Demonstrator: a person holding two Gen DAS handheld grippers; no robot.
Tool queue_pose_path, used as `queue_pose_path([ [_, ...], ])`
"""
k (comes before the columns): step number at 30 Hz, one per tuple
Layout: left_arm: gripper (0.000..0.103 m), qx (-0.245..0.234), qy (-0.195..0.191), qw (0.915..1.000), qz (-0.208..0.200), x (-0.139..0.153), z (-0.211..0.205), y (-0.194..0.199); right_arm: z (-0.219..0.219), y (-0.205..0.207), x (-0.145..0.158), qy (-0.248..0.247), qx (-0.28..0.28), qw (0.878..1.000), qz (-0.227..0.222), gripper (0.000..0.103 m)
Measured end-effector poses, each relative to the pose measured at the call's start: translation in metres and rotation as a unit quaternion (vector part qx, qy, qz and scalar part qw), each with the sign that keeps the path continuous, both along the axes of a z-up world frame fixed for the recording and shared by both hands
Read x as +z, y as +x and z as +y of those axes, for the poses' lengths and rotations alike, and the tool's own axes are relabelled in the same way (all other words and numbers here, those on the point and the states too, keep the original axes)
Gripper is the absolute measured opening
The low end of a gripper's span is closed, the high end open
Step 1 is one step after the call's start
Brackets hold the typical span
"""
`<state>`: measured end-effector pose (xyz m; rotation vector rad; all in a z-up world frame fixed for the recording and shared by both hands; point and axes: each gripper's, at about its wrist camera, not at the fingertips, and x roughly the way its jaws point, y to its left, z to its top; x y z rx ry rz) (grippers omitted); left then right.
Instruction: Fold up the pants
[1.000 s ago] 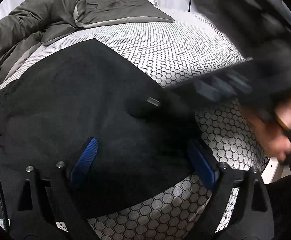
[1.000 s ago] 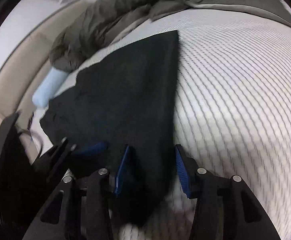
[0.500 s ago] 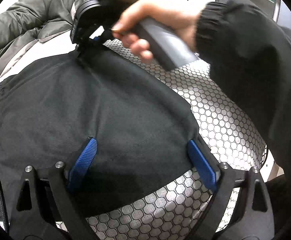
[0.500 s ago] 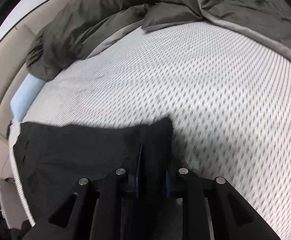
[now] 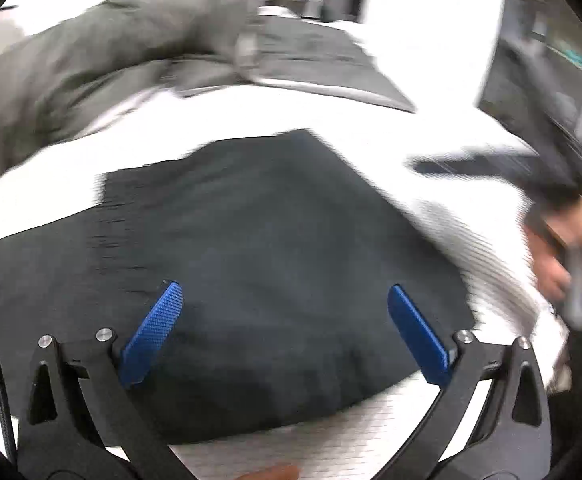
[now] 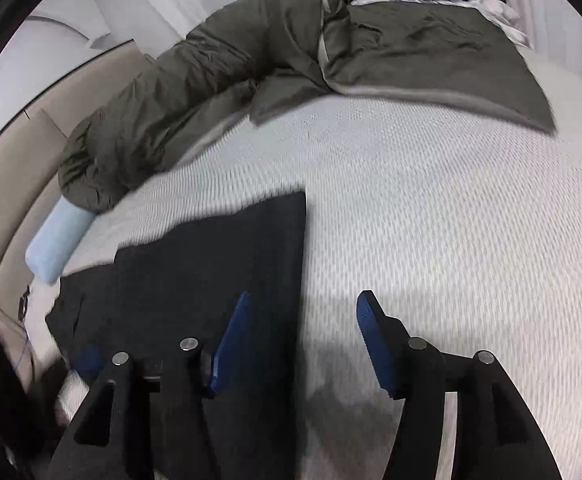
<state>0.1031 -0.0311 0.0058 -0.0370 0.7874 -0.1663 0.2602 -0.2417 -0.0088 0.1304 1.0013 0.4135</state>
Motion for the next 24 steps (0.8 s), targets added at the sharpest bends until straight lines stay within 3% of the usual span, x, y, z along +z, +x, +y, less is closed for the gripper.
queue_pose_path([
  [3, 0.102, 0.029, -0.017, 0.9991, 0.025, -0.009, 0.030, 0.007, 0.023, -0.049, -0.005, -0.015, 0.023, 1.000, -0.003, 0.059],
  [6, 0.102, 0.011, -0.026, 0.9992, 0.028, -0.017, 0.036, 0.012, 0.064, -0.081, -0.015, -0.044, 0.083, 0.995, -0.022, 0.059],
  [8, 0.102, -0.008, -0.005, 0.9994, 0.033, -0.025, 0.032, 0.016, 0.092, -0.091, -0.023, -0.052, 0.117, 0.991, -0.029, 0.058],
  [9, 0.102, -0.014, 0.013, 0.9988, 0.044, -0.032, 0.030, 0.020, 0.105, -0.094, -0.030, -0.063, 0.135, 0.989, -0.026, 0.050],
  [10, 0.102, -0.017, 0.033, 0.9978, 0.054, -0.038, 0.028, 0.020, 0.114, -0.096, -0.040, -0.089, 0.144, 0.985, -0.021, 0.049],
  [12, 0.102, -0.024, 0.060, 0.9960, 0.062, -0.048, 0.027, 0.016, 0.114, -0.097, -0.050, -0.131, 0.146, 0.980, -0.027, 0.048],
  [14, 0.102, -0.036, 0.060, 0.9961, 0.054, -0.050, 0.029, 0.004, 0.099, -0.098, -0.050, -0.144, 0.149, 0.978, -0.032, 0.048],
  [17, 0.102, -0.031, 0.064, 0.9964, 0.047, -0.046, 0.031, -0.005, 0.081, -0.099, -0.044, -0.143, 0.144, 0.979, -0.027, 0.048],
  [20, 0.102, -0.044, 0.040, 0.9976, 0.034, -0.026, 0.030, -0.009, 0.080, -0.088, -0.033, -0.095, 0.130, 0.987, -0.026, 0.049],
  [24, 0.102, -0.035, 0.043, 0.9978, 0.037, -0.014, 0.031, 0.025, 0.105, -0.071, -0.020, -0.077, 0.138, 0.987, -0.043, 0.049],
])
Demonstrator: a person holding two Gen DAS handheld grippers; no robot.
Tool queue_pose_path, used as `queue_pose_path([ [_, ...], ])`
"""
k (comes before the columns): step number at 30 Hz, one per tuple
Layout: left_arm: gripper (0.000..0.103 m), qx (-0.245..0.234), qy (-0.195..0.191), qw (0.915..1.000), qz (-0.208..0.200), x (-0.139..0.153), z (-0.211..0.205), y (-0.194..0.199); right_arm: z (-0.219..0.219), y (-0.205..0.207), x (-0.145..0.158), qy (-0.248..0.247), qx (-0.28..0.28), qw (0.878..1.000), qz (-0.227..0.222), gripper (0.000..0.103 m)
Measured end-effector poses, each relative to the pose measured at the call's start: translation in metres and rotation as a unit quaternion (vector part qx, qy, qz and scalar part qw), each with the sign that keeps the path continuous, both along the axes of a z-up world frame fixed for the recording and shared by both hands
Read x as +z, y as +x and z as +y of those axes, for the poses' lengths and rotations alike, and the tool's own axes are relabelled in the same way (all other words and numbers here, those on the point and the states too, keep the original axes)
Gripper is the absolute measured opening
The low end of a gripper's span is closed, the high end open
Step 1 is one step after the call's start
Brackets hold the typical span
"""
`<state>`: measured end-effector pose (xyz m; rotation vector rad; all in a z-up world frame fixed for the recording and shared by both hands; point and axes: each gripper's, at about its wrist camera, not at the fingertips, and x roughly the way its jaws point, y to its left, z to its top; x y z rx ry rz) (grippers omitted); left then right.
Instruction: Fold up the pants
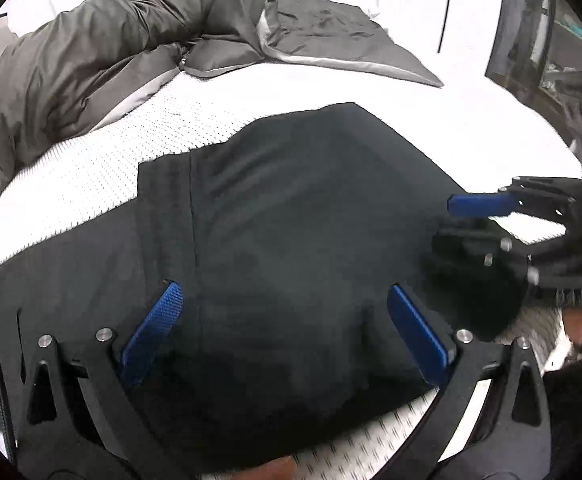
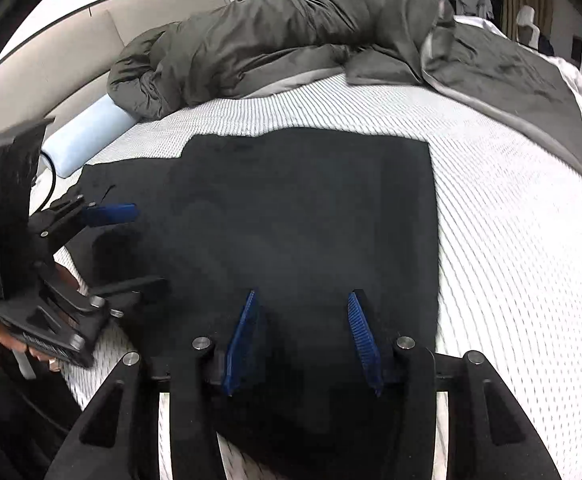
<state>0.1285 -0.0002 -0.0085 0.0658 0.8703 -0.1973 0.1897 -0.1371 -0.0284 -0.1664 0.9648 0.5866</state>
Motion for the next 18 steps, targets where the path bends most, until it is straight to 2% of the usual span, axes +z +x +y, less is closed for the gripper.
queue_pose_path([
  [3, 0.096, 0.018, 0.019, 0.9985, 0.049, -0.016, 0.011, 0.032, 0.020, 0.024, -0.012, -0.012, 0.008, 0.999, 0.029, 0.049],
  [5, 0.096, 0.026, 0.003, 0.9981, 0.055, -0.021, 0.026, 0.039, 0.027, 0.029, -0.026, -0.063, -0.001, 0.997, 0.034, 0.049],
  [7, 0.096, 0.025, -0.028, 0.9975, 0.061, -0.022, 0.042, 0.039, 0.021, 0.033, -0.034, -0.102, -0.005, 0.995, 0.017, 0.048],
  [9, 0.096, 0.023, -0.052, 0.9965, 0.061, -0.024, 0.052, 0.035, 0.006, 0.036, -0.032, -0.094, -0.016, 0.995, 0.019, 0.048],
  [11, 0.094, 0.023, -0.037, 0.9972, 0.061, -0.024, 0.052, 0.030, -0.007, 0.037, -0.026, -0.079, -0.023, 0.996, 0.022, 0.048],
  [12, 0.091, 0.021, -0.033, 0.9973, 0.062, -0.022, 0.052, 0.026, -0.010, 0.036, -0.024, -0.071, -0.023, 0.997, 0.024, 0.048],
  [13, 0.082, 0.019, -0.035, 0.9973, 0.061, -0.017, 0.052, 0.023, -0.012, 0.035, -0.021, -0.060, -0.026, 0.998, 0.026, 0.049],
  [14, 0.080, 0.020, -0.038, 0.9975, 0.057, -0.010, 0.053, 0.019, -0.013, 0.035, -0.017, -0.047, -0.033, 0.998, 0.026, 0.049],
  [17, 0.079, 0.017, -0.069, 0.9974, 0.001, 0.018, 0.056, 0.013, -0.010, 0.038, -0.003, 0.006, -0.035, 0.999, 0.027, 0.049],
  [18, 0.078, 0.014, -0.078, 0.9969, -0.003, 0.021, 0.055, 0.016, -0.008, 0.040, 0.000, 0.013, -0.035, 0.999, 0.025, 0.049],
])
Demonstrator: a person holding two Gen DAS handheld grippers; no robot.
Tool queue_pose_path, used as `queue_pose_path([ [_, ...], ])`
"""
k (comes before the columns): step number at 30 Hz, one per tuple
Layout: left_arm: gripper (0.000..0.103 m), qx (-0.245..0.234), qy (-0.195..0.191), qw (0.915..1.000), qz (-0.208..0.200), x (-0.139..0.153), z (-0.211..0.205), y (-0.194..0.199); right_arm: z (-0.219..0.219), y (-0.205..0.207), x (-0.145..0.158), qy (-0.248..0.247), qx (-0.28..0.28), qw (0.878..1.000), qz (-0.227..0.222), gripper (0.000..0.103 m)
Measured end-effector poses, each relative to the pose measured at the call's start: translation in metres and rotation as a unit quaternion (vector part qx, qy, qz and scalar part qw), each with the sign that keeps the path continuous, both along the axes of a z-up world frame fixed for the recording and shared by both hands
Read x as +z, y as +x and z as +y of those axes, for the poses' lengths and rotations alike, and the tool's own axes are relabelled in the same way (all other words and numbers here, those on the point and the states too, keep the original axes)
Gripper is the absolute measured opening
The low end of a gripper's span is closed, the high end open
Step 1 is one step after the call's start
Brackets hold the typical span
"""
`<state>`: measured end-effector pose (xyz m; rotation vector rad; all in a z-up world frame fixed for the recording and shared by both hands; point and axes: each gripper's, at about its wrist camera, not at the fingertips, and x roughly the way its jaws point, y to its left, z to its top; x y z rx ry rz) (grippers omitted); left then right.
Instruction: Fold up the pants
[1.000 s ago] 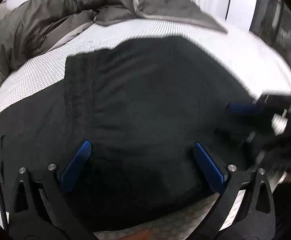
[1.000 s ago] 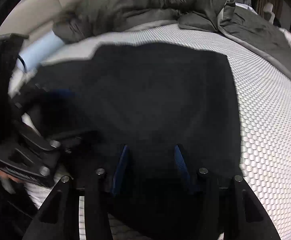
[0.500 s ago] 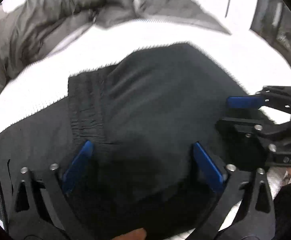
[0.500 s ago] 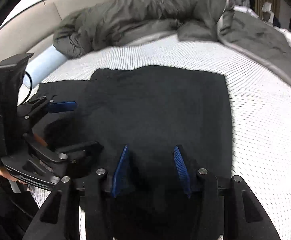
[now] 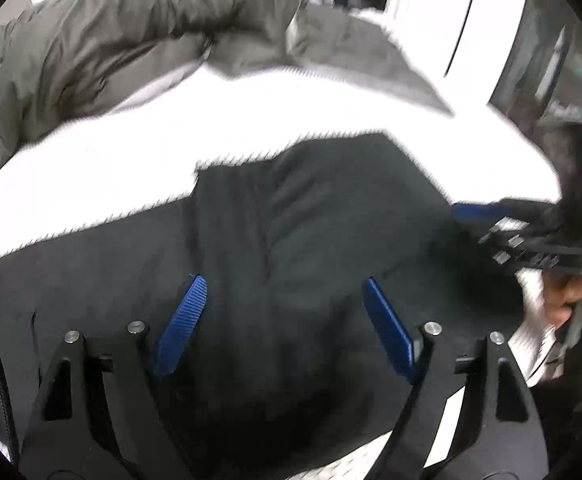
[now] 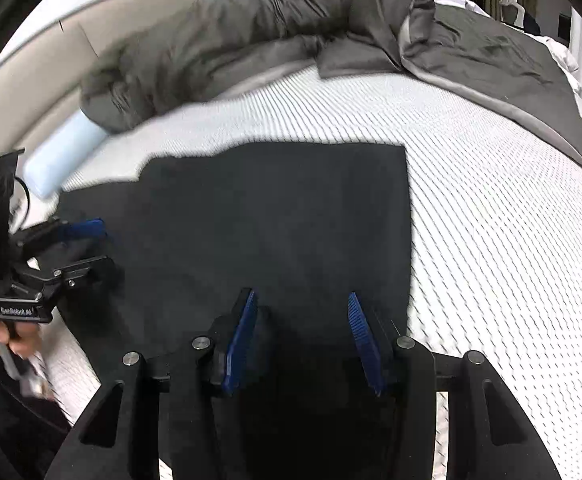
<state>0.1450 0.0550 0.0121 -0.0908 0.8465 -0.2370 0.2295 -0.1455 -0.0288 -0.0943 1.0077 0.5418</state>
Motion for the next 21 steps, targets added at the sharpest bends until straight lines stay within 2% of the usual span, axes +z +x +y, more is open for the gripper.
queue_pose_path([
  [1, 0.074, -0.001, -0.003, 1.0000, -0.002, 0.002, -0.003, 0.006, 0.006, 0.003, 0.002, 0.007, -0.001, 1.000, -0.001, 0.049],
  [2, 0.065, -0.002, 0.005, 1.0000, 0.002, 0.002, -0.006, 0.013, 0.010, 0.007, 0.003, 0.010, 0.000, 1.000, 0.000, 0.049],
  [7, 0.036, -0.006, 0.041, 0.9979, 0.049, -0.019, -0.021, 0.054, 0.047, 0.023, -0.012, 0.008, 0.026, 0.999, 0.027, 0.049],
  [8, 0.035, 0.001, 0.054, 0.9968, 0.058, -0.025, -0.019, 0.061, 0.051, 0.025, -0.018, -0.004, 0.031, 0.999, 0.035, 0.049],
  [12, 0.036, -0.013, 0.010, 0.9981, 0.059, -0.036, 0.000, 0.065, 0.052, 0.023, -0.031, -0.056, 0.040, 0.997, 0.034, 0.048],
  [14, 0.035, 0.004, 0.020, 0.9982, 0.056, -0.036, 0.008, 0.061, 0.041, 0.023, -0.028, -0.108, 0.018, 0.994, 0.012, 0.048],
  [15, 0.035, 0.009, 0.023, 0.9980, 0.058, -0.036, 0.012, 0.059, 0.035, 0.024, -0.027, -0.113, 0.007, 0.994, 0.011, 0.048],
  [18, 0.038, 0.018, 0.017, 0.9977, 0.064, -0.027, 0.020, 0.050, 0.013, 0.026, -0.017, -0.054, -0.007, 0.998, 0.027, 0.049],
  [21, 0.038, 0.015, 0.025, 0.9988, 0.040, -0.011, 0.019, 0.049, 0.011, 0.025, -0.004, -0.034, -0.014, 0.999, 0.014, 0.049],
])
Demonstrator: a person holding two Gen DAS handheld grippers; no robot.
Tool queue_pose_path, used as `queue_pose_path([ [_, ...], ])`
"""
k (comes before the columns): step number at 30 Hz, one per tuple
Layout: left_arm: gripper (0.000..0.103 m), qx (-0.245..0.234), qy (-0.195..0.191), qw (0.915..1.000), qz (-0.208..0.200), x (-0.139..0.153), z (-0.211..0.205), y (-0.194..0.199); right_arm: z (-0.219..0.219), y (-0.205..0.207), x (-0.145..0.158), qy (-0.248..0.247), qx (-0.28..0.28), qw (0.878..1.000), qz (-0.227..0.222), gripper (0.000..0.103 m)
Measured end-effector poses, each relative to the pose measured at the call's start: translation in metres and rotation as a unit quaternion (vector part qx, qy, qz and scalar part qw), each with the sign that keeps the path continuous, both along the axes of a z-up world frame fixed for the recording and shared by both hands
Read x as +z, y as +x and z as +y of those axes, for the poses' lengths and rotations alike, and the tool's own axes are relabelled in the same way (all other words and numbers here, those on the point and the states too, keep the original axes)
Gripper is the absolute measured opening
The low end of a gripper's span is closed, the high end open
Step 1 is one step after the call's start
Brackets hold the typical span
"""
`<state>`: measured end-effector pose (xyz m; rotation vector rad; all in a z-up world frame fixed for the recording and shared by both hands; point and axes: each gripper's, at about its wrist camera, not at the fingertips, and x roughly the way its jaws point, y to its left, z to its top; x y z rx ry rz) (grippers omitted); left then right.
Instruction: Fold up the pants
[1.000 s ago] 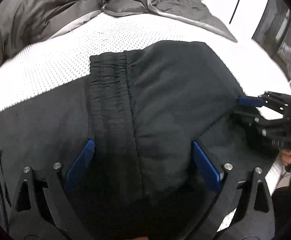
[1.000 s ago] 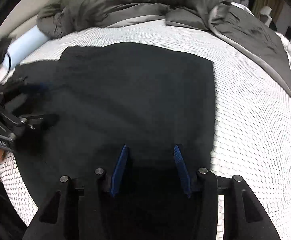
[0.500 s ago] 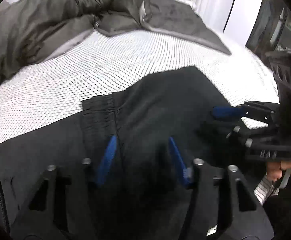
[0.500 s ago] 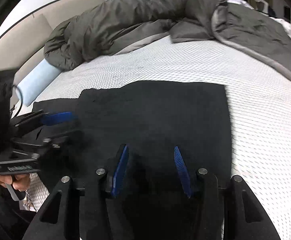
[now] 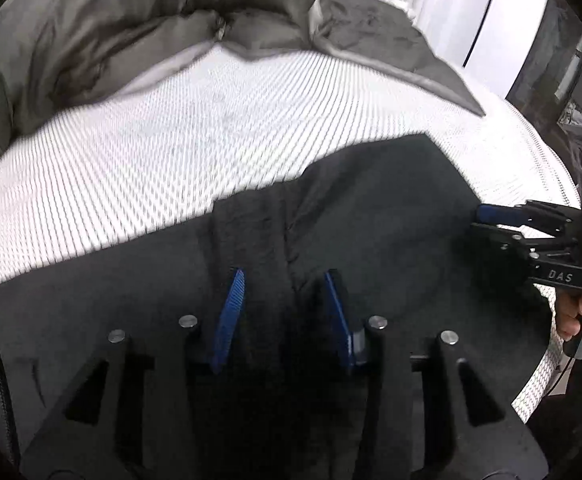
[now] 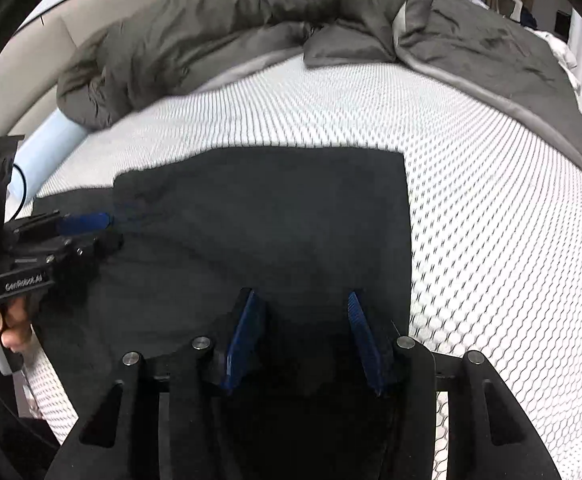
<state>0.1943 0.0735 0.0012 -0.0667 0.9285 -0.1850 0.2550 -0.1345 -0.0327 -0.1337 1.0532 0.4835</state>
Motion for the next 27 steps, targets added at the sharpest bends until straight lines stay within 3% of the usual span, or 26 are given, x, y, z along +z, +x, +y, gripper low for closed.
queue_pose_path([
  [7, 0.040, -0.003, 0.040, 0.9992, 0.008, -0.004, -0.023, 0.044, 0.044, 0.008, -0.004, 0.043, 0.019, 0.999, 0.007, 0.049],
  [11, 0.035, 0.001, 0.026, 0.9989, 0.039, -0.021, -0.012, 0.062, 0.065, 0.020, -0.028, -0.026, 0.022, 0.999, 0.015, 0.048],
  [17, 0.044, 0.037, 0.024, 0.9978, 0.049, -0.006, 0.007, 0.027, 0.038, 0.024, -0.018, -0.081, -0.015, 0.997, -0.006, 0.048],
  [18, 0.045, 0.034, 0.018, 0.9983, 0.044, 0.000, 0.005, 0.011, 0.034, 0.021, -0.015, -0.077, -0.014, 0.997, -0.007, 0.049],
  [20, 0.063, 0.008, 0.014, 0.9995, 0.029, 0.005, -0.005, -0.015, 0.035, 0.010, -0.005, -0.048, 0.009, 0.999, -0.003, 0.049],
  [22, 0.072, -0.033, 0.041, 0.9984, 0.021, -0.001, -0.027, -0.041, 0.044, -0.007, 0.002, -0.017, 0.042, 0.999, 0.006, 0.049],
  [24, 0.072, -0.039, 0.091, 0.9944, 0.038, -0.020, -0.039, -0.053, 0.057, -0.022, 0.000, 0.023, 0.062, 0.998, 0.022, 0.050],
  [25, 0.072, -0.028, 0.090, 0.9946, 0.044, -0.026, -0.036, -0.056, 0.063, -0.025, -0.004, 0.029, 0.072, 0.997, 0.028, 0.050],
  [27, 0.072, -0.003, 0.070, 0.9965, 0.046, -0.029, -0.025, -0.064, 0.075, -0.037, -0.017, -0.018, 0.080, 0.996, 0.026, 0.049],
])
